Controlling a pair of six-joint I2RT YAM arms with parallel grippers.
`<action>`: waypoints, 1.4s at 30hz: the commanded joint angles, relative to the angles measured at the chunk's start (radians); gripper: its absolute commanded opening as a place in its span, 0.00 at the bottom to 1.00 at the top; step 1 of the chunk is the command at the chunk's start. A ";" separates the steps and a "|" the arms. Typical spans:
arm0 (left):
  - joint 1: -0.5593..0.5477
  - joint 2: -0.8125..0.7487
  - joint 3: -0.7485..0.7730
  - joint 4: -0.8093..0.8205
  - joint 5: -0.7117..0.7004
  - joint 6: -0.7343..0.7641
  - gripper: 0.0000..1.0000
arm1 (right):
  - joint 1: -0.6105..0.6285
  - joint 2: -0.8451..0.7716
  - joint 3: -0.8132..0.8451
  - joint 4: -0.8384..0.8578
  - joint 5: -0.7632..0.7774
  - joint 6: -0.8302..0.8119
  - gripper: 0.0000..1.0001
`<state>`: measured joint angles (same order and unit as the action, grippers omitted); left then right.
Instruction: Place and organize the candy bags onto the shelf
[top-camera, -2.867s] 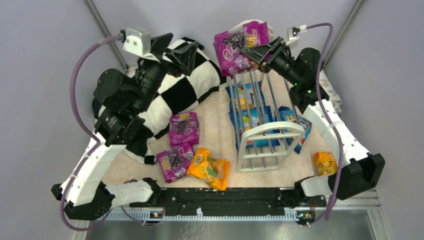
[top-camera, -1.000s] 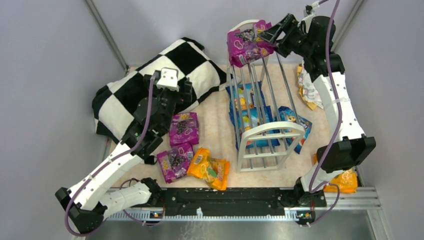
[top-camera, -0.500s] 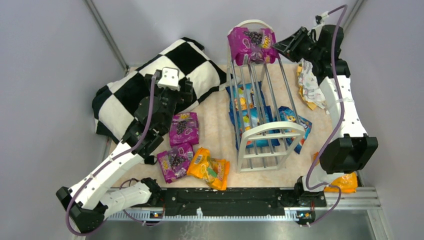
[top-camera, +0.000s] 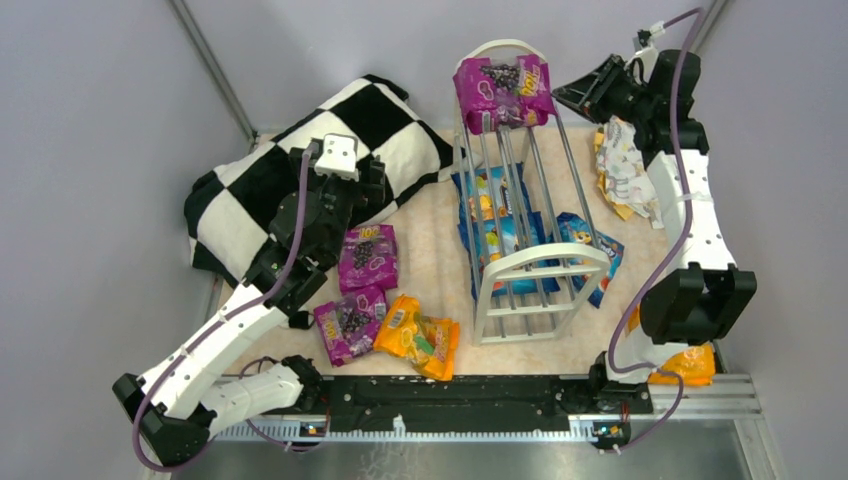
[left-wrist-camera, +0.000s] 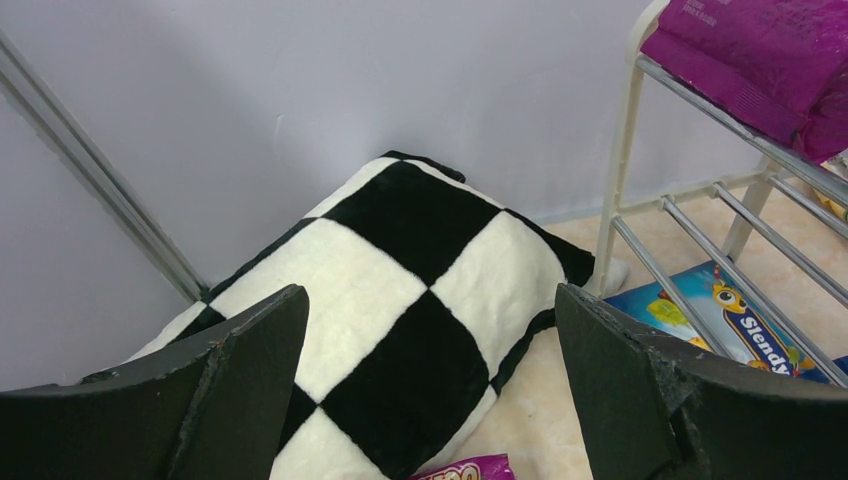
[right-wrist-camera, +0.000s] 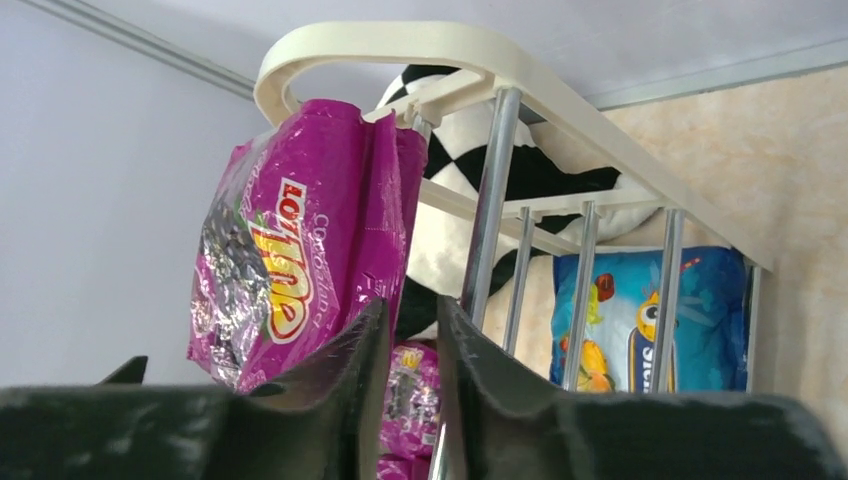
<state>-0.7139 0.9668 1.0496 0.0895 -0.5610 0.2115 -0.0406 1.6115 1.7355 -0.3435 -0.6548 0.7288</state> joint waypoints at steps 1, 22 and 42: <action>0.005 0.002 0.004 0.026 0.007 -0.009 0.99 | -0.013 -0.042 0.034 0.042 -0.042 0.018 0.34; 0.033 0.030 0.039 -0.028 0.127 -0.112 0.99 | -0.055 -0.227 -0.327 0.337 -0.167 0.284 0.68; 0.053 0.044 0.055 -0.057 0.160 -0.128 0.99 | -0.034 -0.097 -0.198 0.417 -0.172 0.342 0.00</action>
<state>-0.6662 1.0237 1.0698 0.0025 -0.4000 0.0772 -0.0483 1.5036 1.4540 0.0574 -0.8188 1.0710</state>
